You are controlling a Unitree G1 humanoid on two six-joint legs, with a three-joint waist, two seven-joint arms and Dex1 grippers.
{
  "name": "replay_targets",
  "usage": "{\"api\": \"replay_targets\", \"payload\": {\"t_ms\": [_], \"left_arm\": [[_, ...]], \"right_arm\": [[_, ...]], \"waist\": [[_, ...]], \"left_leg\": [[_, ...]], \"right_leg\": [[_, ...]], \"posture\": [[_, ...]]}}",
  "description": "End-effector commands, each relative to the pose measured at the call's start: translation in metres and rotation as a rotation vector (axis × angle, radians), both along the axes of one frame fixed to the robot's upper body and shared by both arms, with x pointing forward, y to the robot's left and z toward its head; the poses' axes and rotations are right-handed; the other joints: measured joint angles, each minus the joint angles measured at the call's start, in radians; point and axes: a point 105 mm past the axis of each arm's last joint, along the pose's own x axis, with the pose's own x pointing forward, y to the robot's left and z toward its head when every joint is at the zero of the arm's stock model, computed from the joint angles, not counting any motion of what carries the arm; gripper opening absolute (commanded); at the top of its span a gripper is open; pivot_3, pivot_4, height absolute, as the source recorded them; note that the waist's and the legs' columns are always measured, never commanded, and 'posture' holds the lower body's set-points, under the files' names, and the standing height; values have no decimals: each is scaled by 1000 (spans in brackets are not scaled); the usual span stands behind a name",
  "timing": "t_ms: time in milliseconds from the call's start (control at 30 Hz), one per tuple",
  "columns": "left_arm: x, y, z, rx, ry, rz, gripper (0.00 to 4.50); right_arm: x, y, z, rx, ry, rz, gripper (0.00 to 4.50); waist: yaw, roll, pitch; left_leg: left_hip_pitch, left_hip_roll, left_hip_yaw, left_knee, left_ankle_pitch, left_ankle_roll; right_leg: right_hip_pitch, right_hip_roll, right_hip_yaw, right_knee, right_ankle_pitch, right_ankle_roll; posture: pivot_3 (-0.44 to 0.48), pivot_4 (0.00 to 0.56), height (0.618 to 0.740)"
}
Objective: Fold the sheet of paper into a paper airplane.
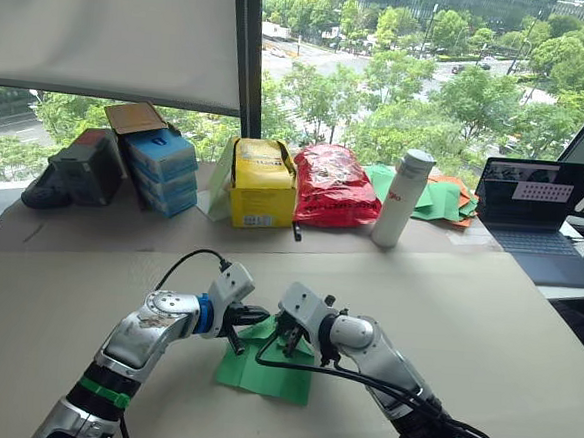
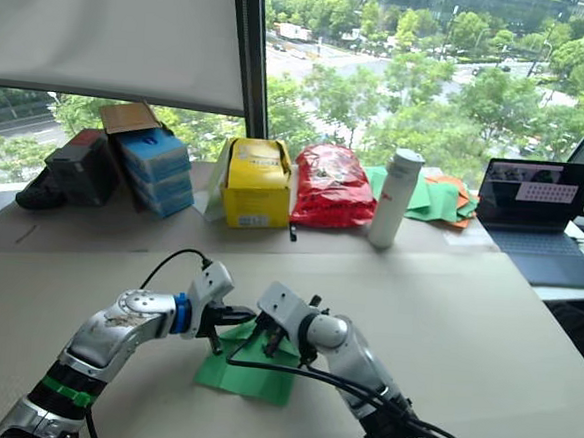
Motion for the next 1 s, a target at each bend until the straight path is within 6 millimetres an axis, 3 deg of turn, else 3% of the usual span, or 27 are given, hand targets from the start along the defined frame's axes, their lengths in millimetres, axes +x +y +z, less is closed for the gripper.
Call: {"api": "replay_targets", "payload": {"t_ms": [33, 200, 367, 567, 1000], "left_arm": [[4, -5, 0, 19, -34, -21, 14], [2, -6, -10, 39, -10, -28, 14], [-3, 9, -27, 102, 24, -3, 14], [-11, 23, -33, 113, 47, 26, 14], [-50, 58, -44, 172, 115, 64, 14]], "right_arm": [[-8, -5, -25, -47, 95, -14, 0], [-8, -6, -25, -49, 95, -17, 0], [-8, -6, -24, -49, 94, -16, 0], [-9, -6, -25, -49, 95, -12, 0], [-8, -5, -25, -53, 99, 3, 0]], "waist": [[0, 0, 0], [2, 0, 0], [2, 0, 0], [1, 0, 0], [-1, 1, 0]], "left_leg": [[0, 0, 0, 0, 0, 0], [-1, 0, 0, 0, 0, 0], [-1, 1, 0, 0, 0, 0], [0, 1, 0, 0, 0, 0], [5, 0, 0, -5, 0, 0]], "right_leg": [[0, 0, 0, 0, 0, 0], [0, 0, 0, 0, 0, 0], [0, -2, 0, 0, 0, 0], [0, -4, 0, 0, 0, 0], [0, -10, -1, -2, 0, -1]], "posture": [[0, 150, 740], [0, 150, 740], [0, 150, 740], [0, 150, 740], [0, 150, 740]]}}
